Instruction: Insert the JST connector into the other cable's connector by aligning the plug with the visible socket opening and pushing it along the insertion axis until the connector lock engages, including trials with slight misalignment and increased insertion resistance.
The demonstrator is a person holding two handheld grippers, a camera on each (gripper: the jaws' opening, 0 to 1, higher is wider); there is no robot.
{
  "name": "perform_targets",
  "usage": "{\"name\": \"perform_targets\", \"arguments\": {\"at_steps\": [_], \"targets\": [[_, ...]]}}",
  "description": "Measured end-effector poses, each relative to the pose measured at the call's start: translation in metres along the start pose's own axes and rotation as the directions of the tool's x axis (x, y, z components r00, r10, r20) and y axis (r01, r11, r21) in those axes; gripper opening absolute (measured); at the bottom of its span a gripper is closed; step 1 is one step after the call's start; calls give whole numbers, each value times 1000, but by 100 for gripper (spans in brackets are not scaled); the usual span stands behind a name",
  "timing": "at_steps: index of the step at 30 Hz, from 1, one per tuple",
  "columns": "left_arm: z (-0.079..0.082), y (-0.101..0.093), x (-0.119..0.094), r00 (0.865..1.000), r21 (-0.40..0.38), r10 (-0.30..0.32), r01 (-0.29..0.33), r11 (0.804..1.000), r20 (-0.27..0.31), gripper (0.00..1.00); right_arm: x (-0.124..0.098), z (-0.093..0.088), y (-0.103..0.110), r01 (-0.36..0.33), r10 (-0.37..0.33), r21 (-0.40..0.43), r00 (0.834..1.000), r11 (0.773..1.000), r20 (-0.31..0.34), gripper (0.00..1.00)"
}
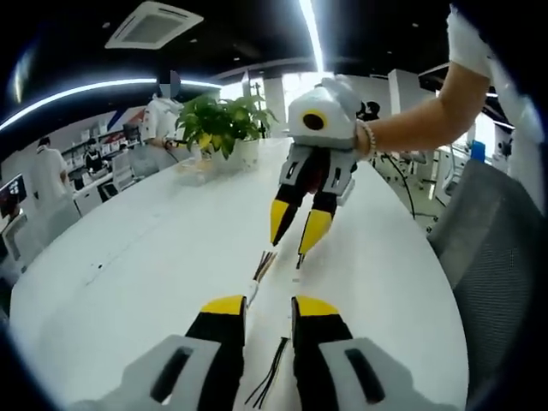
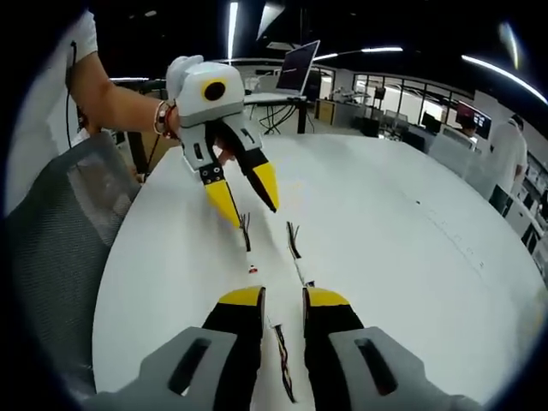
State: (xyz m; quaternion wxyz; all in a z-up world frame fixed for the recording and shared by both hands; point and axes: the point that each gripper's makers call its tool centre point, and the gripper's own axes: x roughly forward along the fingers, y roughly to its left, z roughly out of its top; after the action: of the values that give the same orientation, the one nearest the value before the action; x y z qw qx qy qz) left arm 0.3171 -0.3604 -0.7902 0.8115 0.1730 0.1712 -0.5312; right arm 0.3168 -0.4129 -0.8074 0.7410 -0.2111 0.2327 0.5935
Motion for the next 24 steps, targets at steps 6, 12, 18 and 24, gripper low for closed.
{"name": "perform_targets", "arguments": {"at_steps": [6, 12, 18, 24], "targets": [[-11, -3, 7, 1000, -10, -15, 15, 1000, -21, 15, 6, -10, 5, -25, 25, 10, 1000, 1000, -17, 15], [-26, -6, 15, 998, -16, -35, 34, 999, -51, 16, 11, -19, 7, -41, 41, 14, 998, 999, -38, 15], [-36, -8, 19, 996, -33, -47, 45, 998, -73, 16, 14, -28, 8, -48, 49, 10, 997, 999, -64, 15], [-42, -11, 24, 995, -34, -54, 51, 998, -89, 16, 15, -35, 6, -50, 51, 12, 995, 999, -80, 14]]}}
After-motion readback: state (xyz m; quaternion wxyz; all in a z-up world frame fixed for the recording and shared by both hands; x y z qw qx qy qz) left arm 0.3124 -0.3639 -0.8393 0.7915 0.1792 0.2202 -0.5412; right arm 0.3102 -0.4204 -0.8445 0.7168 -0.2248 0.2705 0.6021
